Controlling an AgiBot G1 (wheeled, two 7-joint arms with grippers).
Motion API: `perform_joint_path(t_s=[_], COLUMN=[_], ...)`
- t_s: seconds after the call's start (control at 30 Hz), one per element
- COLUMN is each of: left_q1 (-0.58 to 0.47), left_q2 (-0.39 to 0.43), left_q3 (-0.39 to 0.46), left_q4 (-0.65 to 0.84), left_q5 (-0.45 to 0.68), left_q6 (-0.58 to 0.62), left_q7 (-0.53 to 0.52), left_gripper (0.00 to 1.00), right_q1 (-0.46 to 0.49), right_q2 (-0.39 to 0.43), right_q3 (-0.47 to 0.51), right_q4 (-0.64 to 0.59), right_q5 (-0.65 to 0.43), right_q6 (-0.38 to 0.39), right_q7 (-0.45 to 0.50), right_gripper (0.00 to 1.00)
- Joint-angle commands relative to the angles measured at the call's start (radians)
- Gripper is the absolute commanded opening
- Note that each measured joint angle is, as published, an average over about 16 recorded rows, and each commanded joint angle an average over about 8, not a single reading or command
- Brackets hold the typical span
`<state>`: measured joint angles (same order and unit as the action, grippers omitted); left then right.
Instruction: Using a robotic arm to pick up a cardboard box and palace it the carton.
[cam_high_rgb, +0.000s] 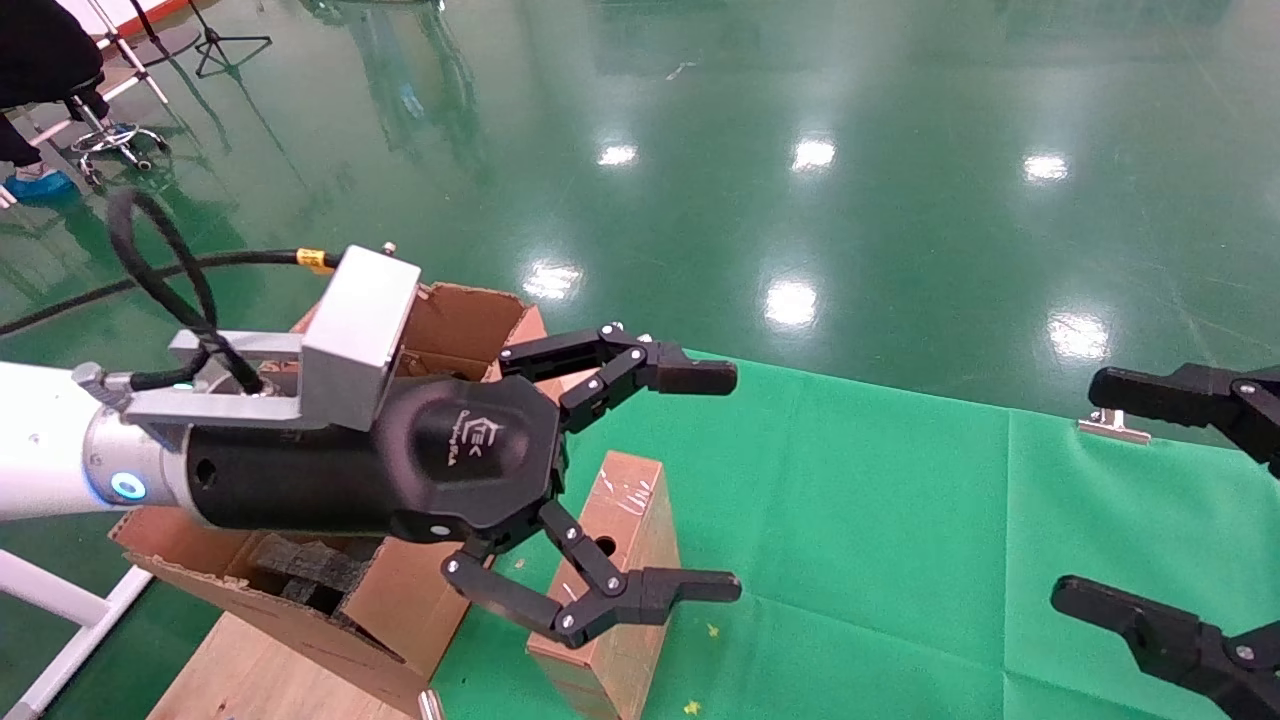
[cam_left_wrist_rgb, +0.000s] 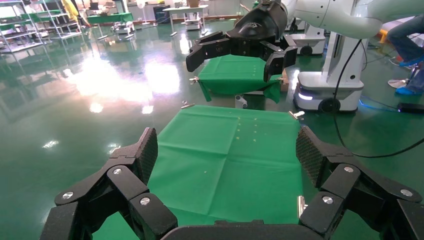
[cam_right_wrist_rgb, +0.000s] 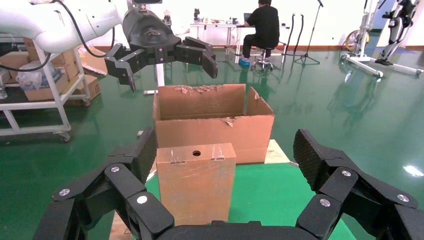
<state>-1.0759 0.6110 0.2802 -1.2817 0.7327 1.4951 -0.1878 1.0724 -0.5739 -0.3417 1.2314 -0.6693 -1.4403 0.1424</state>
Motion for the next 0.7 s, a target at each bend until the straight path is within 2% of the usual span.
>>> perform_joint_path(t_s=[0.03, 0.4, 0.47, 0.67, 0.7], left_q1=[0.0, 0.0, 0.0, -0.03, -0.043], left_q2=[0.0, 0.0, -0.001, -0.031, -0.039], left_q3=[0.0, 0.0, 0.0, 0.02, 0.028], left_q4=[0.0, 0.0, -0.001, -0.02, -0.025], left_q5=[0.0, 0.0, 0.002, 0.08, 0.108], left_q6=[0.0, 0.0, 0.0, -0.004, -0.004], left_q7=[0.0, 0.0, 0.0, -0.012, -0.017], left_gripper=[1.0, 1.0, 1.0, 1.0, 1.0], right_q1=[0.0, 0.0, 0.0, 0.0, 0.0], right_q2=[0.0, 0.0, 0.0, 0.0, 0.0], right_q3=[0.0, 0.0, 0.0, 0.0, 0.0], right_q4=[0.0, 0.0, 0.0, 0.0, 0.0], right_q5=[0.0, 0.0, 0.0, 0.0, 0.0], right_q6=[0.0, 0.0, 0.0, 0.0, 0.0], right_q7=[0.0, 0.0, 0.0, 0.0, 0.0], right_gripper=[1.0, 0.99, 0.82, 0.08, 0.02])
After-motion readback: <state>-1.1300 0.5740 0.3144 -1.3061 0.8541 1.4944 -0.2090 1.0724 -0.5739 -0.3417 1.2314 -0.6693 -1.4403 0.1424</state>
